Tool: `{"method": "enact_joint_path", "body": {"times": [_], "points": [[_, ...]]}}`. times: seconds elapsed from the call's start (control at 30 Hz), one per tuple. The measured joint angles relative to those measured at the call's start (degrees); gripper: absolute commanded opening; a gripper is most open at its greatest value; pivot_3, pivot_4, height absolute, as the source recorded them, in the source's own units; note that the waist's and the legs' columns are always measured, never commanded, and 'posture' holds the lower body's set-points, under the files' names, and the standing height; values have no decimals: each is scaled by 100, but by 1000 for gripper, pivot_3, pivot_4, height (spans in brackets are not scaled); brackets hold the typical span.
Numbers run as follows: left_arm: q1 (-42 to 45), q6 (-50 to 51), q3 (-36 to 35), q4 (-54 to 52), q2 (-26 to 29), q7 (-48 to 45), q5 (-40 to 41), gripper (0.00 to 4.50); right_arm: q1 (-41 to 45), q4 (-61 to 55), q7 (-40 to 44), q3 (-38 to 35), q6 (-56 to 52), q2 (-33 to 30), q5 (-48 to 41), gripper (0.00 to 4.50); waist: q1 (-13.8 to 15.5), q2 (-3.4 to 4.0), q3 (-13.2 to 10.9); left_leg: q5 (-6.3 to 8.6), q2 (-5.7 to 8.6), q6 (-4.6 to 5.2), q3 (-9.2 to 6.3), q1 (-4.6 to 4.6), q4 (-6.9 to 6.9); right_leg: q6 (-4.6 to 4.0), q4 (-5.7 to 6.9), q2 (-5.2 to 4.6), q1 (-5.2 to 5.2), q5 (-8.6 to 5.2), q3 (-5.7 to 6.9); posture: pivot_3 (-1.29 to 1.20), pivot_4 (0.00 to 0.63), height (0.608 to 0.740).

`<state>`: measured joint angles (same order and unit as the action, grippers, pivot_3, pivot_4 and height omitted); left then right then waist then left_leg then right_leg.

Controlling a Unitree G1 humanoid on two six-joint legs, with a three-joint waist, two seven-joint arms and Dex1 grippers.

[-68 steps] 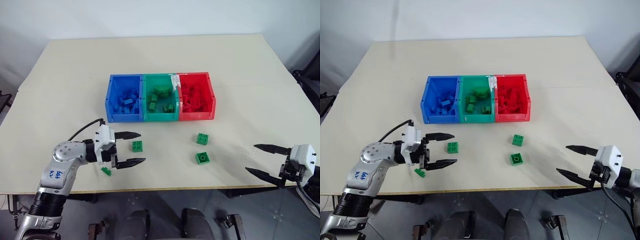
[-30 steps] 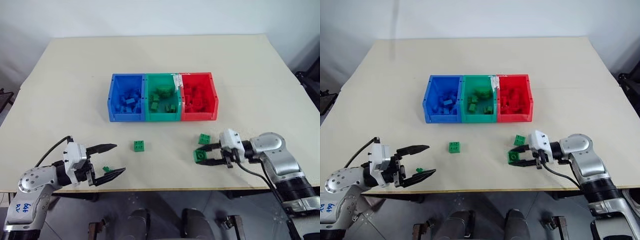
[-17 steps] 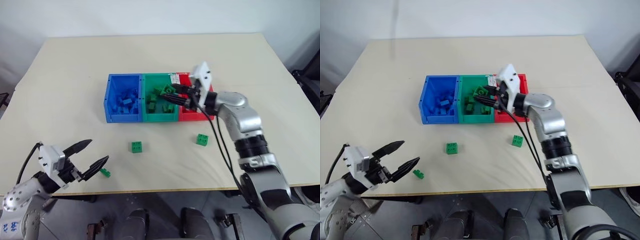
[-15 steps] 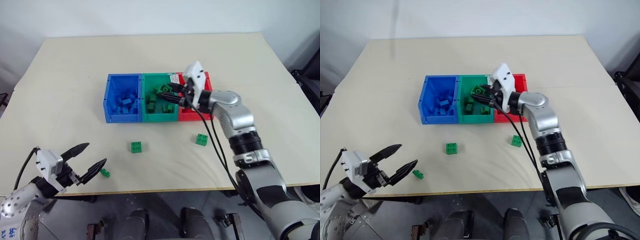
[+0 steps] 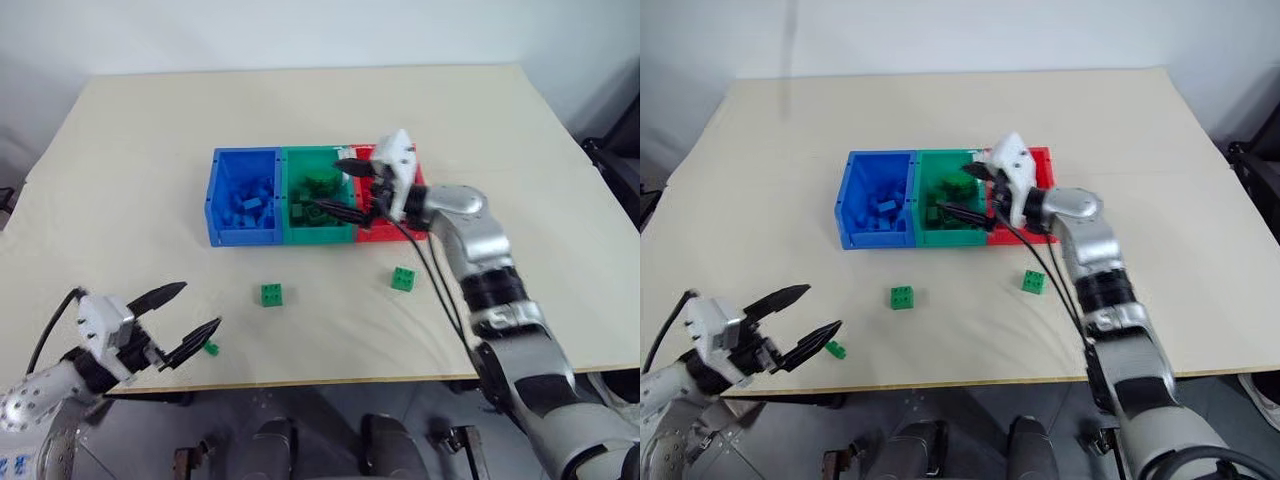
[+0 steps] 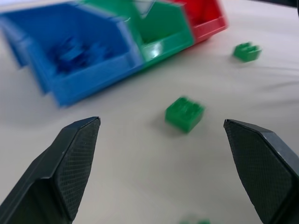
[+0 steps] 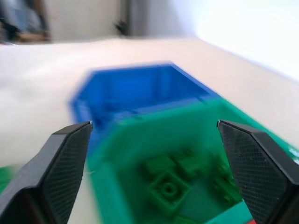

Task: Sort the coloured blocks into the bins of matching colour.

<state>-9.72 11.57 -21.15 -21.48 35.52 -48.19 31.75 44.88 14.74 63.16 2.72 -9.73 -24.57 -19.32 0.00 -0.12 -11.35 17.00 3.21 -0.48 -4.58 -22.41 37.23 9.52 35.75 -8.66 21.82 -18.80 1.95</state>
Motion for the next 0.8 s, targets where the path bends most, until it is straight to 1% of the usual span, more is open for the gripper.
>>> {"method": "enact_joint_path", "body": {"times": [0.1,0.17,0.2,0.27,0.33,0.43,0.53,0.67,0.8], "points": [[473,106,335,171,179,-75,-98,4500,-888,-854,401,-254,-188,-564,-391,4478,-16,2,-1,6,6,5,26,6,1,5,-11,1,-2,2,-13,0,150,740],[828,156,584,272,232,-193,-150,4500,-1581,-1275,569,-566,-232,-1001,-541,4478,-2,2,-1,7,0,3,28,7,-2,5,-12,8,-2,2,-10,0,150,740],[1100,175,804,378,242,-327,-156,4500,-2080,-1485,680,-824,-129,-1276,-603,4478,30,3,-1,8,2,3,29,7,-3,5,-14,7,-3,2,-11,0,150,740],[1428,200,1062,460,243,-572,-144,4500,-2861,-1584,833,-1197,131,-1600,-601,4478,32,2,-1,10,2,5,37,8,-1,5,-16,8,-6,2,-12,0,150,740],[1744,152,1359,524,237,-935,-129,4500,-3558,-1561,883,-1574,401,-1744,-600,4478,28,3,-1,10,2,6,47,13,2,6,-19,7,-14,3,-13,0,150,740],[2072,-55,1798,747,164,-1513,-133,4500,-4312,-1376,949,-1909,869,-1920,-464,4478,-32,5,-1,10,-7,6,69,29,0,8,-21,10,-18,3,-22,0,150,740],[2190,-201,1932,1067,129,-1800,-139,4500,-4620,-1195,987,-1955,1133,-2022,-339,4478,-64,4,-1,10,-14,5,74,34,4,8,-19,15,-20,3,-27,0,150,740],[2325,-432,1906,1540,136,-2024,-182,4500,-4603,-1062,894,-1943,1232,-2022,-335,4478,-29,4,-1,10,-13,6,71,34,15,9,-15,13,-22,4,-33,0,150,740],[2251,-809,1754,1818,155,-2068,-304,4500,-3898,-950,810,-1579,1003,-1935,-332,4478,-33,4,-1,10,-17,6,69,34,18,10,-19,15,-21,5,-35,0,150,740]]}}
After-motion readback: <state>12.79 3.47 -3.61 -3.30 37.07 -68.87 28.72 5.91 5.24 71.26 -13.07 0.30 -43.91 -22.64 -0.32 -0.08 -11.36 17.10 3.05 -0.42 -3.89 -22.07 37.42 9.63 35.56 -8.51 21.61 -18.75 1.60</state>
